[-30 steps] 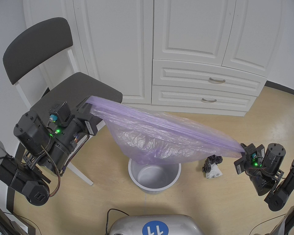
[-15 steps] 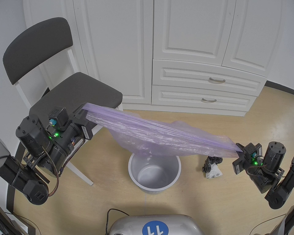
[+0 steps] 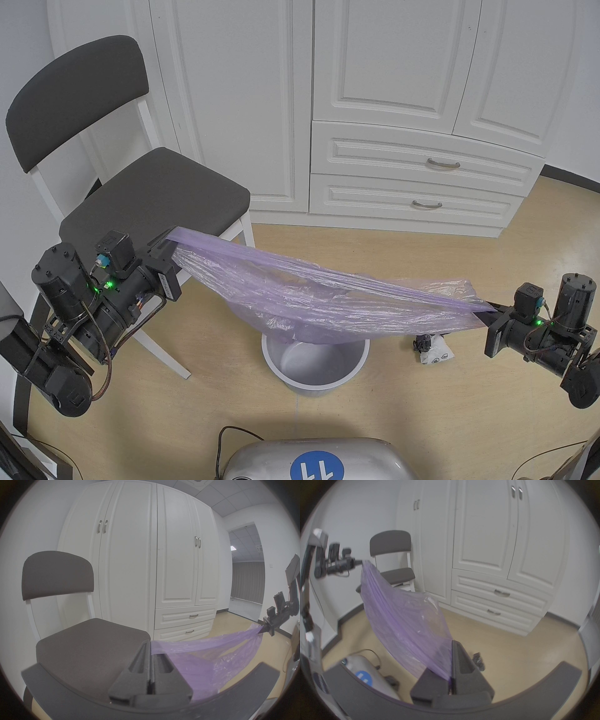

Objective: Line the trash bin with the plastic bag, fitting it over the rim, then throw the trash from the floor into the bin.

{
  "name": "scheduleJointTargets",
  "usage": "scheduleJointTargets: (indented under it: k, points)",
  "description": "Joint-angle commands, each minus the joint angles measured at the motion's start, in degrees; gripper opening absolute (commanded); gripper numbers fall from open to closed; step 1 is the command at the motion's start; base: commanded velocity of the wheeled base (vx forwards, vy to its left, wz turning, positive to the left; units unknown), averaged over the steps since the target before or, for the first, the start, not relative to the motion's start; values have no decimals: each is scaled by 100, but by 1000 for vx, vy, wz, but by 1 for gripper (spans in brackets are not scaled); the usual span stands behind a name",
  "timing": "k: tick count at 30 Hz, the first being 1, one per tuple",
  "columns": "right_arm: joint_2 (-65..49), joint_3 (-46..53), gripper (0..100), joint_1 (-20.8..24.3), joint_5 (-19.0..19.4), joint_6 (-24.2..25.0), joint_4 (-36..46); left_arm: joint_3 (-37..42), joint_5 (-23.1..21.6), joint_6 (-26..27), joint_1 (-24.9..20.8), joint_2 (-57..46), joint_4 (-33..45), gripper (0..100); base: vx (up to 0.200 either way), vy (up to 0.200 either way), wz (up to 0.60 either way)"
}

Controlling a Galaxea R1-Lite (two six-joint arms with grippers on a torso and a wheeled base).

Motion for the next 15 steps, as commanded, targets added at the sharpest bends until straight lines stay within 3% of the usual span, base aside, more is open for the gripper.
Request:
scheduleJointTargets:
  k: [1,4,6,9,15]
  points:
    - [-1341,-901,0,-145,885,1036,1835,3,-314,-390,131,45,8,0,0,0,0]
    - [-1719,-1218,0,-347,1333,1098,2916,3,-420,-504,201,54,25,0,0,0,0]
    - [-1842,-1349,0,-426,1421,1080,3329,3,-446,-504,219,54,52,0,0,0,0]
    - [-1895,-1385,0,-443,1421,1027,3478,12,-446,-504,236,54,61,0,0,0,0]
    - [-1869,-1270,0,-452,1377,447,3540,-5,-446,-495,245,45,87,0,0,0,0]
